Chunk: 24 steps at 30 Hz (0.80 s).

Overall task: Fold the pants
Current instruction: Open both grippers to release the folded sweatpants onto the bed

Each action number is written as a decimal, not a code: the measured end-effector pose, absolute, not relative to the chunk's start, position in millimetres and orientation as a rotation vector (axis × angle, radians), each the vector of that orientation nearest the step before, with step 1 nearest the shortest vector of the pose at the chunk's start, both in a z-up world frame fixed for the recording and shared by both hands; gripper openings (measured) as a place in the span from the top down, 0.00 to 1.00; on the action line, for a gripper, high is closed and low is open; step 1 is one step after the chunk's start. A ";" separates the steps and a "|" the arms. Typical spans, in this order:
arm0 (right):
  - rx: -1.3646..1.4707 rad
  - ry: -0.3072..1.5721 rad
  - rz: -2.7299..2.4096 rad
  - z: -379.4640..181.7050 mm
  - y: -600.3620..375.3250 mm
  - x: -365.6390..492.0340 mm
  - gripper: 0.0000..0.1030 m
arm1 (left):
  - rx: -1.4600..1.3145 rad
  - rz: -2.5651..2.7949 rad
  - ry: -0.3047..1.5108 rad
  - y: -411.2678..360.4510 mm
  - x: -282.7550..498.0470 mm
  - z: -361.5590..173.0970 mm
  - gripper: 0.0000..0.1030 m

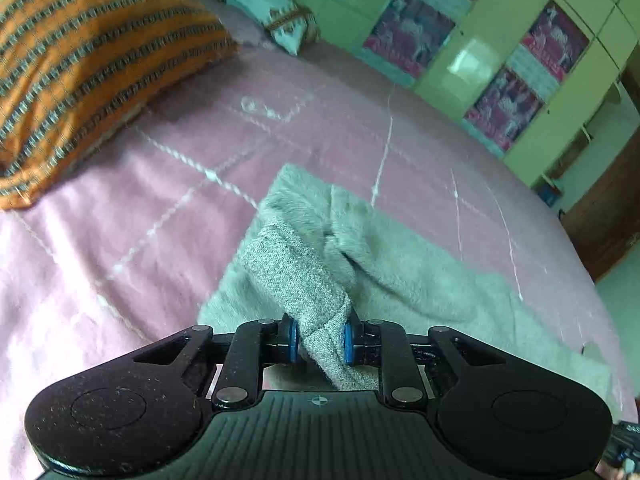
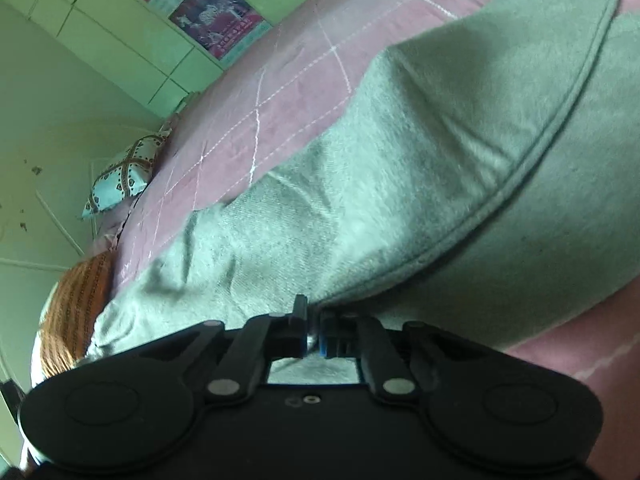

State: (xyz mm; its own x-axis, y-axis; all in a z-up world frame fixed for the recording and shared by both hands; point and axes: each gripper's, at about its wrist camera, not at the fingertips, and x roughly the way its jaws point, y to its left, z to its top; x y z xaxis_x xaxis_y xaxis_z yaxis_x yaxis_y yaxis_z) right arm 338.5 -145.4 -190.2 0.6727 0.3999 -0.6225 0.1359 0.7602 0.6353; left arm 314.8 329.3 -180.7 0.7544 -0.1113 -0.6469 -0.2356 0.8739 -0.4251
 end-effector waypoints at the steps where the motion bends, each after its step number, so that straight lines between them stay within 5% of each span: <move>1: 0.750 0.823 0.170 -189.7 -145.9 336.8 1.00 | -0.523 0.087 0.736 332.3 315.4 -183.6 0.80; 5: 0.736 0.859 0.190 -203.7 -152.8 331.7 1.00 | -0.543 0.118 0.755 331.1 311.9 -188.7 0.73; 7: 0.791 0.846 0.196 -199.3 -167.8 326.0 0.90 | -0.500 0.158 0.738 323.3 303.7 -179.2 0.65; 9: 0.771 0.787 0.175 -185.9 -185.2 312.6 0.88 | -0.494 0.228 0.692 319.3 288.1 -170.5 0.41; 24: 0.789 0.643 0.044 -166.6 -292.3 288.8 0.91 | -0.266 0.204 0.680 142.0 282.7 -168.0 0.41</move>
